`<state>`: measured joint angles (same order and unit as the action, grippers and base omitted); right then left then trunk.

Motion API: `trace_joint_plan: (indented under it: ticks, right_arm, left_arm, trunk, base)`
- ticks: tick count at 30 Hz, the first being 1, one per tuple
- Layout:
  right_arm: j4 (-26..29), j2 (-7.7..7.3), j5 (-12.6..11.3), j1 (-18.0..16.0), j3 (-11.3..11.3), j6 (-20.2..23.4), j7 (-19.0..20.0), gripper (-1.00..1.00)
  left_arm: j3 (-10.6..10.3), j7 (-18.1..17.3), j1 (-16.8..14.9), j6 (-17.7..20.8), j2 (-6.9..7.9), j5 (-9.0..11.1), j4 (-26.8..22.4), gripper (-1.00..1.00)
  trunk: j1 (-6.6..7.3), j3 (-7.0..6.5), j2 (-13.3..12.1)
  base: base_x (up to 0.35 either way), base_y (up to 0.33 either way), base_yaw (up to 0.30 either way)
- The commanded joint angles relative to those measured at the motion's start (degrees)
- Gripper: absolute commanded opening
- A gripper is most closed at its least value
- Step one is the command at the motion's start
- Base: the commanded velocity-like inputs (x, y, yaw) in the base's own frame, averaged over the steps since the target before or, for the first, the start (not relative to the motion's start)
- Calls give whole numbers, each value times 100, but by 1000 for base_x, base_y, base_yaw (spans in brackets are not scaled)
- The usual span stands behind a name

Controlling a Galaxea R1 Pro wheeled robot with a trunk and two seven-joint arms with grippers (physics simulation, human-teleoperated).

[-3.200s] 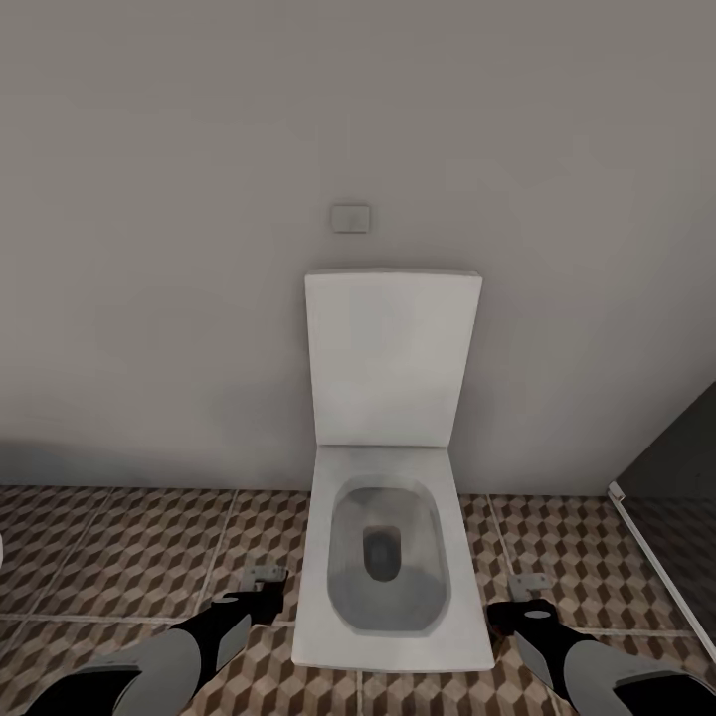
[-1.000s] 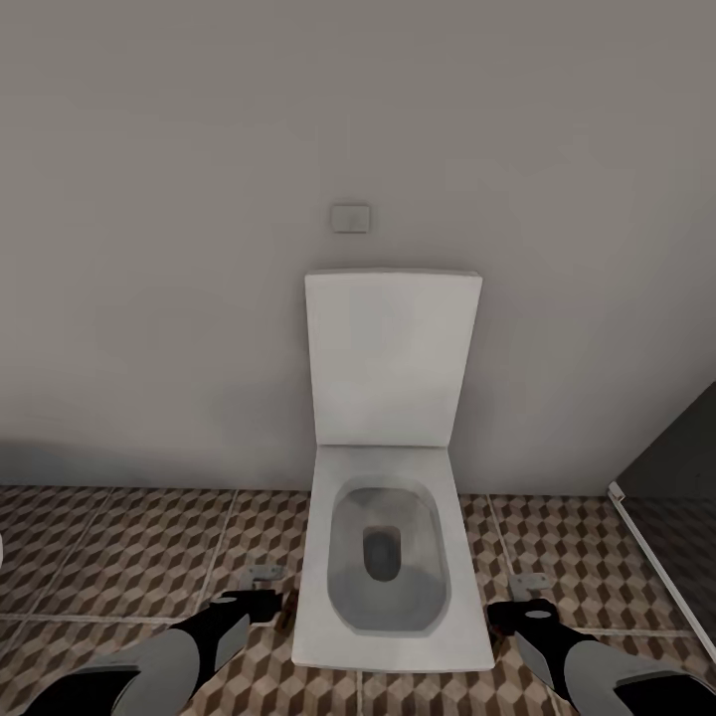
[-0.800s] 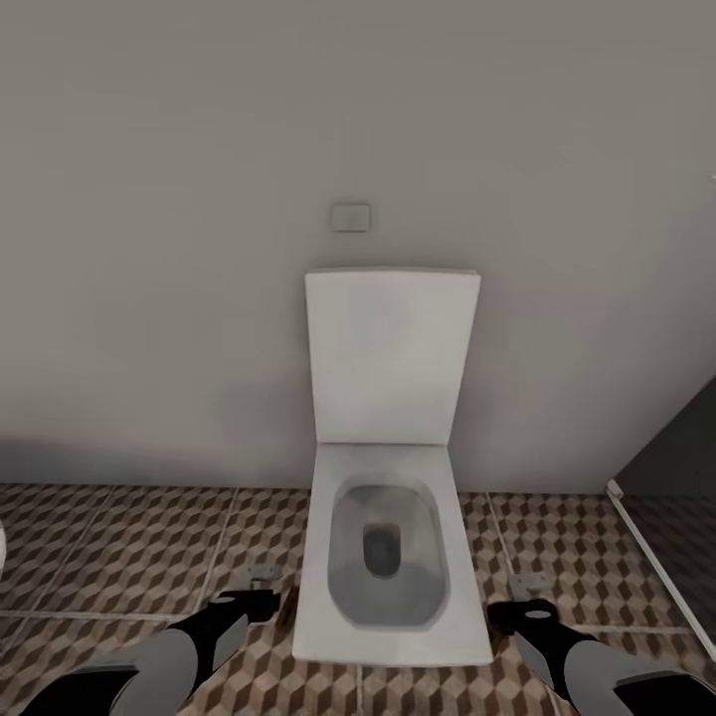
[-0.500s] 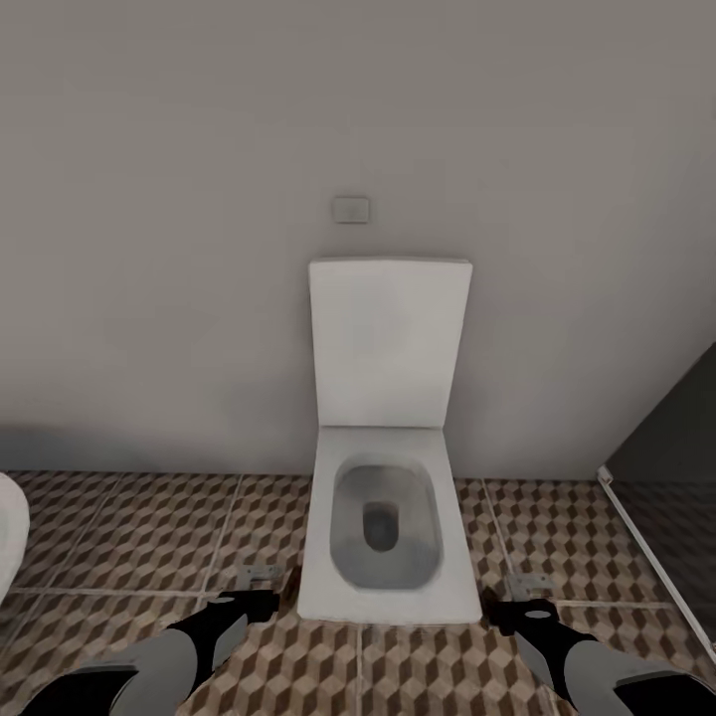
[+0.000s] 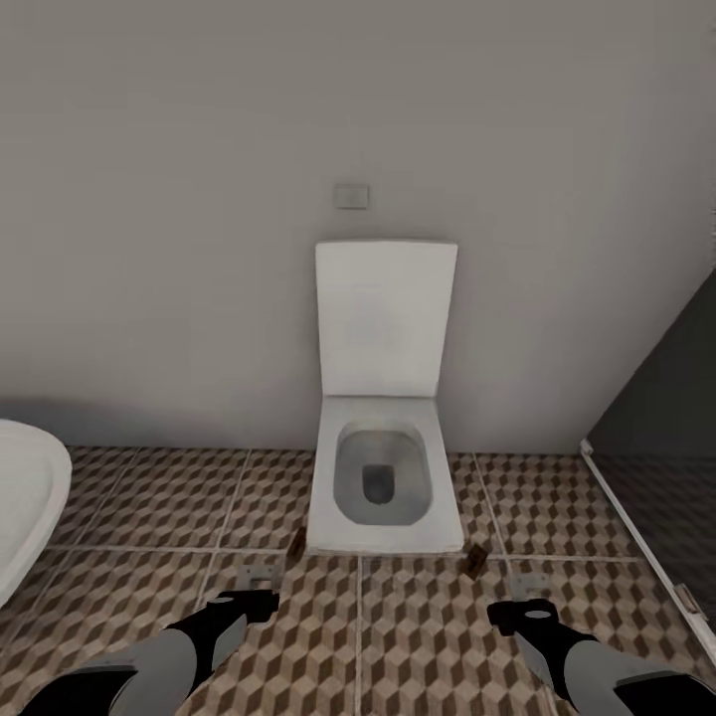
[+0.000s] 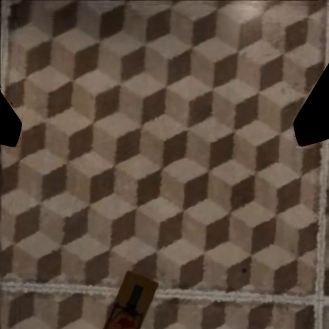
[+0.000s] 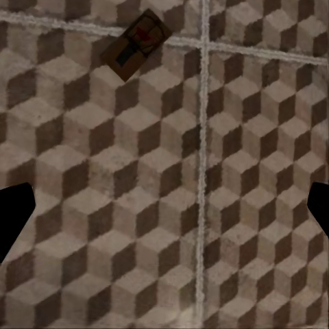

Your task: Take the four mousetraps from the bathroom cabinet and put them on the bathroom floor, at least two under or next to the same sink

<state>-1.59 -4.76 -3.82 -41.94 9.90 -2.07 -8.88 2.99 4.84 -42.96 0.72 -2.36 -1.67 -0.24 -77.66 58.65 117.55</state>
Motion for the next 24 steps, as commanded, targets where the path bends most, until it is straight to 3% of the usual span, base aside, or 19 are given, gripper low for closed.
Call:
trace_joint_plan:
  ticks: [1, 24]
  right_arm:
    - [-17, 2, -40, -7, 47, -22, -9, 100]
    - [-17, 2, -33, -7, 47, -24, -9, 100]
  left_arm:
    - [29, 17, -2, 8, -2, -18, -2, 100]
    - [31, 17, -2, 2, -1, -18, -2, 100]
  trunk:
    - [4, 4, 2]
    - [4, 4, 2]
  base:
    - [-345, 0, 0]
    - [-340, 0, 0]
